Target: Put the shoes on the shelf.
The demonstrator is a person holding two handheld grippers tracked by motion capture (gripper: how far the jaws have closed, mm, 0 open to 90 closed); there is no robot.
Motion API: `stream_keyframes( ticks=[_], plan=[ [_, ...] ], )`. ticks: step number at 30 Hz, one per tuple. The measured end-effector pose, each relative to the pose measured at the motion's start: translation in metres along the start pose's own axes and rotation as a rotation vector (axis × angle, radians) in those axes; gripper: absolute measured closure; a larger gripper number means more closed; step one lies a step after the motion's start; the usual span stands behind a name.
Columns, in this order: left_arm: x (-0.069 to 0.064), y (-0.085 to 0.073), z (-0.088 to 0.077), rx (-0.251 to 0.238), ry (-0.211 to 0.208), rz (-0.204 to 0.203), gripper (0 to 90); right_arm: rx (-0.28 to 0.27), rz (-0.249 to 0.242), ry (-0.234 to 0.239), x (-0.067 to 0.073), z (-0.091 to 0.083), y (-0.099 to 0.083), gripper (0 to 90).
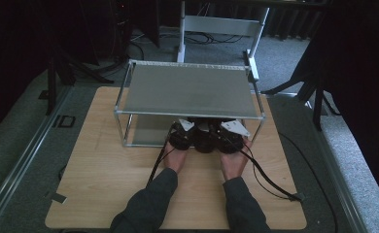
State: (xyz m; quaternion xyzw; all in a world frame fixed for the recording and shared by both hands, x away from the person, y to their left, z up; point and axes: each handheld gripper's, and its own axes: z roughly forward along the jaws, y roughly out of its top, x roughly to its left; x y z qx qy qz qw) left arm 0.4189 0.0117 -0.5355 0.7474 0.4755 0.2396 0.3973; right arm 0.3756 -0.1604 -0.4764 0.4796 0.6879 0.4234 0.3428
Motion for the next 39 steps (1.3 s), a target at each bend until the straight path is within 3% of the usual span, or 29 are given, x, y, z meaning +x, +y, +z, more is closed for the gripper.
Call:
stream_keyframes(
  ticks=[3,6,8,12,16,19,23,26,29,31,39],
  plan=[
    [0.002,-0.002,-0.001,-0.001,-0.009,-0.007,77.5,-0.035,-0.006,-0.014,-0.004,-0.014,-0.002,29.6],
    [0.001,-0.004,-0.001,0.004,-0.011,-0.032,76.5,-0.029,-0.008,-0.023,-0.017,-0.024,-0.006,25.8],
    [0.002,-0.004,-0.001,0.005,-0.012,-0.028,76.2,-0.002,0.005,-0.025,-0.027,-0.024,-0.012,23.6],
    [0.002,-0.005,0.001,0.016,-0.016,-0.023,76.1,0.082,0.068,0.032,-0.046,-0.013,-0.029,15.7],
    [0.004,-0.008,0.003,0.029,-0.024,-0.028,75.5,0.15,0.069,0.044,-0.05,0.008,-0.039,14.6],
    [0.005,-0.007,0.003,0.031,-0.03,-0.036,75.0,0.185,0.095,0.06,-0.052,0.019,-0.047,20.3],
    [0.005,-0.007,0.005,0.03,-0.035,-0.063,76.0,0.221,0.126,0.053,-0.048,0.023,-0.047,21.9],
    [0.01,-0.004,0.006,0.035,-0.032,-0.045,78.7,0.222,0.116,0.042,-0.042,0.022,-0.045,23.1],
    [0.012,-0.003,0.008,0.022,-0.018,-0.077,81.1,0.217,0.102,0.054,-0.037,0.02,-0.045,24.0],
    [0.013,-0.002,0.008,0.03,-0.023,-0.073,81.3,0.214,0.065,0.044,-0.035,0.021,-0.046,23.9],
    [0.008,-0.001,0.01,0.03,-0.036,-0.078,81.7,0.223,0.044,0.049,-0.045,0.025,-0.047,22.0]
  ],
)
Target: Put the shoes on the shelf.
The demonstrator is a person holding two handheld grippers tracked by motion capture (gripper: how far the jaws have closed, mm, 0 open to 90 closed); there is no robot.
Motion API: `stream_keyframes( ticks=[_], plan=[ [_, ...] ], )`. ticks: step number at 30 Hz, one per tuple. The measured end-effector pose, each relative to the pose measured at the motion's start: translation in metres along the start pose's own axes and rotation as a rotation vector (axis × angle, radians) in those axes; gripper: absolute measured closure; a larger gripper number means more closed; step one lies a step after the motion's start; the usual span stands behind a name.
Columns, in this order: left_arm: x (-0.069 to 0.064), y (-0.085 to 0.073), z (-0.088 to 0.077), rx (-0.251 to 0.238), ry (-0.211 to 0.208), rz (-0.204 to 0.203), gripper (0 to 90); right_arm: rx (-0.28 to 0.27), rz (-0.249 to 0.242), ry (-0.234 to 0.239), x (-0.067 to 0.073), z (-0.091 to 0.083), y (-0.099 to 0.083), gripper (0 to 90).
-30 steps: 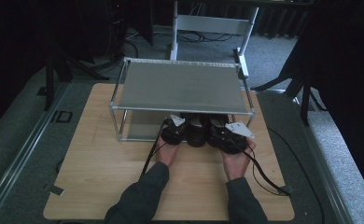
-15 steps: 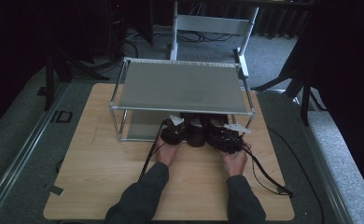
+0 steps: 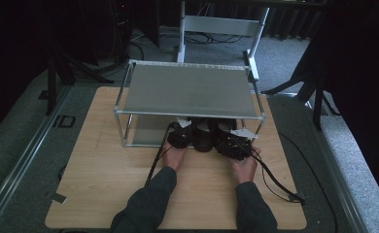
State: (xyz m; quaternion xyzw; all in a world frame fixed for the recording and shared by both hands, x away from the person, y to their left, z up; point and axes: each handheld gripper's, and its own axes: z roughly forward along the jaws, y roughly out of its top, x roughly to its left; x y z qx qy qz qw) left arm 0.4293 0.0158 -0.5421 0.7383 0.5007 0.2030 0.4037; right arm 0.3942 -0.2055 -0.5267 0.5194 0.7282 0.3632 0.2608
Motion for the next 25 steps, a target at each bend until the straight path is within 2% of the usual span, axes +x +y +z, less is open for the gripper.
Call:
stream_keyframes(
  ticks=[2,5,6,8,10,12,15,19,20,21,25],
  plan=[
    [0.002,0.0,-0.001,0.004,0.001,-0.003,80.6,0.003,-0.001,0.002,-0.001,0.0,0.0,21.6],
    [0.006,-0.002,-0.007,0.015,-0.026,0.0,71.6,0.008,0.012,0.016,-0.004,-0.003,-0.001,21.3],
    [0.006,-0.003,-0.011,0.014,-0.026,0.007,71.1,0.001,0.008,0.012,-0.005,-0.007,-0.002,21.5],
    [0.007,-0.006,-0.02,0.009,-0.039,-0.009,69.7,-0.013,0.0,0.011,-0.007,-0.017,-0.005,22.3],
    [0.009,-0.01,-0.03,0.004,-0.056,0.001,68.6,-0.015,0.004,0.027,-0.01,-0.028,-0.008,22.8],
    [0.01,-0.016,-0.041,0.004,-0.072,0.015,67.4,0.01,-0.011,0.028,-0.013,-0.036,-0.013,22.8],
    [0.013,-0.026,-0.058,0.005,-0.083,0.036,66.1,0.045,-0.009,0.035,-0.021,-0.045,-0.021,22.8],
    [0.017,-0.044,-0.072,0.039,-0.083,0.101,64.1,0.075,-0.02,0.012,-0.03,-0.051,-0.034,22.8],
    [0.017,-0.044,-0.072,0.039,-0.083,0.101,63.7,0.075,-0.02,0.012,-0.03,-0.051,-0.034,22.8],
    [0.022,-0.053,-0.077,0.054,-0.079,0.097,63.7,0.082,-0.018,0.012,-0.033,-0.052,-0.037,22.9],
    [0.03,-0.071,-0.085,0.084,-0.069,0.105,62.9,0.109,-0.015,0.009,-0.041,-0.054,-0.046,22.9]
  ],
)
